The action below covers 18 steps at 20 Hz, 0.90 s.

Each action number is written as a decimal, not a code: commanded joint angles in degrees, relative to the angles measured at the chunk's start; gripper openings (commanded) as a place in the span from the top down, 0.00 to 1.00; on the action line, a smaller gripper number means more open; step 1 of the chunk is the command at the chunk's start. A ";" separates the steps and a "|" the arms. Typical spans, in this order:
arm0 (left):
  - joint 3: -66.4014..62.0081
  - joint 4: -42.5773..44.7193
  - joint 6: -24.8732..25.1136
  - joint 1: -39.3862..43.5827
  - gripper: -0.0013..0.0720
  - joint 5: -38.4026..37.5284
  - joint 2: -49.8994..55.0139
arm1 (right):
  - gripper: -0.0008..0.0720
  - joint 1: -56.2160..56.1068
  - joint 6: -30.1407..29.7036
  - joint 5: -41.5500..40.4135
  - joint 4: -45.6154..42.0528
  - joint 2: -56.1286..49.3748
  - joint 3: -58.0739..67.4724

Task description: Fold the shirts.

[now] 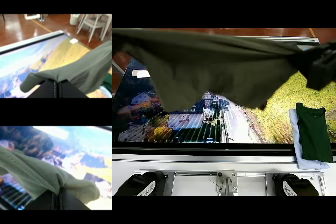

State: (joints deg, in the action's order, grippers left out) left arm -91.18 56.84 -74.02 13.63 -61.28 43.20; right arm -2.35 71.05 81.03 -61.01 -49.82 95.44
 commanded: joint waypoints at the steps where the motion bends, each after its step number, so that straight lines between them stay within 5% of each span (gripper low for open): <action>1: 0.17 11.43 -6.71 -0.15 0.93 -12.44 -1.44 | 0.91 0.04 6.82 18.43 -8.63 1.64 0.85; 3: 3.30 17.77 -11.39 -0.15 0.93 -14.62 -1.42 | 0.91 0.04 13.20 25.24 -10.67 -0.13 -0.76; 6: 10.86 21.09 -13.29 -0.15 0.93 -14.16 -0.28 | 0.91 -2.32 14.97 20.98 -10.86 -1.60 -11.74; 10: 21.94 21.18 -13.31 -0.15 0.93 -8.90 5.88 | 0.91 -8.11 14.97 3.87 -11.52 -8.50 -30.05; 13: 25.20 21.16 -13.38 -0.15 0.93 -1.09 14.86 | 0.91 -9.70 15.37 -10.62 -11.06 -20.09 -32.65; 18: 25.05 18.99 -22.64 -0.13 0.93 9.88 31.10 | 0.91 -9.60 17.92 -29.03 -5.07 -32.09 -32.22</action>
State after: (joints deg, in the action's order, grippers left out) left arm -66.92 78.17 -91.90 13.47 -58.28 66.02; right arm -11.53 87.44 64.77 -70.52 -75.77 64.12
